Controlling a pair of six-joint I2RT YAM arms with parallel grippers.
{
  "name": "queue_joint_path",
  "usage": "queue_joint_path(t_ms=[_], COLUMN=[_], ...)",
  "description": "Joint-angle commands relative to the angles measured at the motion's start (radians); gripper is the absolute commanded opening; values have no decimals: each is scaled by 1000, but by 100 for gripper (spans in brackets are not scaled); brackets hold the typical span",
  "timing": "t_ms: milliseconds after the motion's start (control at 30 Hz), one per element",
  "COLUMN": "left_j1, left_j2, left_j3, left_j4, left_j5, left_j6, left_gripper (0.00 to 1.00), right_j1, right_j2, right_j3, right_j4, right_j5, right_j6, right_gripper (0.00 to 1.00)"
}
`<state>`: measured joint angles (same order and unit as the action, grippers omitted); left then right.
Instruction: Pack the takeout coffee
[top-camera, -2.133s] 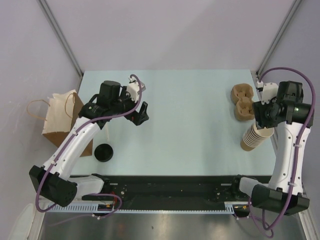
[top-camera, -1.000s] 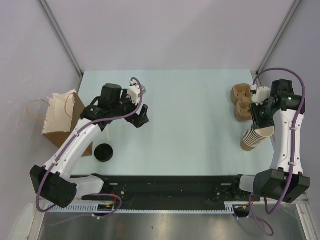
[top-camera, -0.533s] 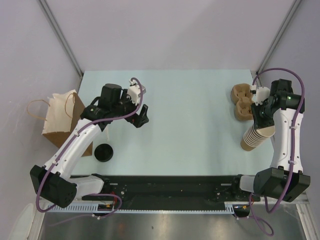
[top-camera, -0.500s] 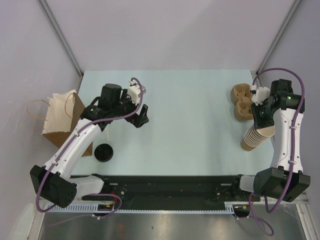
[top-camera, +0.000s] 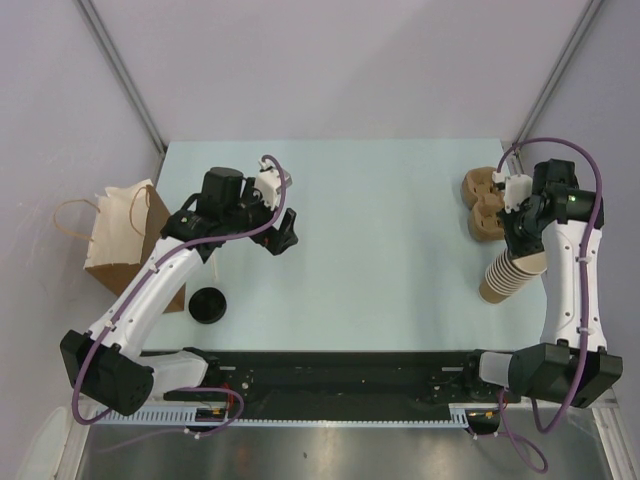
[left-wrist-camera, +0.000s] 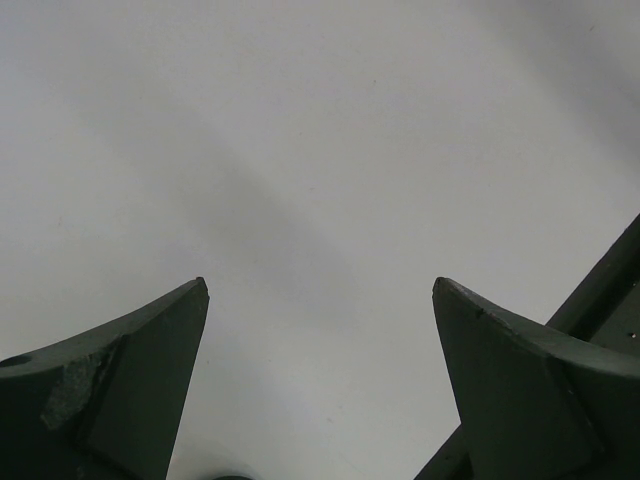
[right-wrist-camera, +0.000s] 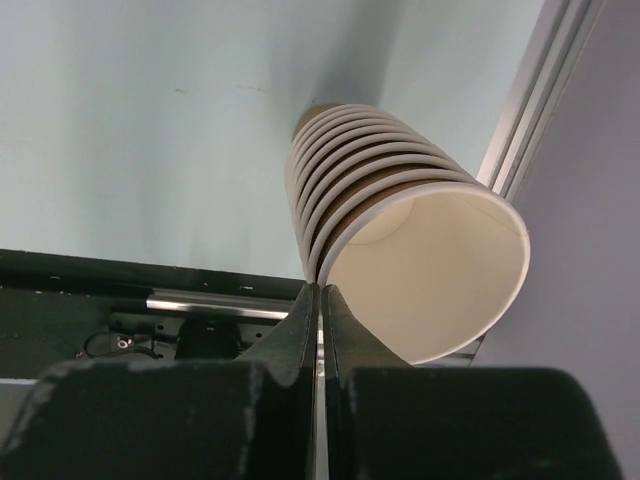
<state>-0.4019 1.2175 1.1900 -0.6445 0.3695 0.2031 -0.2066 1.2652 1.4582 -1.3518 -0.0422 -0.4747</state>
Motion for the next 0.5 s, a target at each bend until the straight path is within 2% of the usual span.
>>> queue_joint_path(t_ms=[0, 467], left_j1=[0, 0], left_j2=[8, 34], left_j3=[14, 26], left_j4=[37, 40], left_j5=[8, 16], left_j6=[13, 16], left_gripper=[100, 99], right_j1=[26, 136], right_j2=[-62, -104], right_j3=[7, 142], right_j4=[-168, -168], right_j5=[69, 205], right_j6=[2, 7], right_gripper=[0, 0])
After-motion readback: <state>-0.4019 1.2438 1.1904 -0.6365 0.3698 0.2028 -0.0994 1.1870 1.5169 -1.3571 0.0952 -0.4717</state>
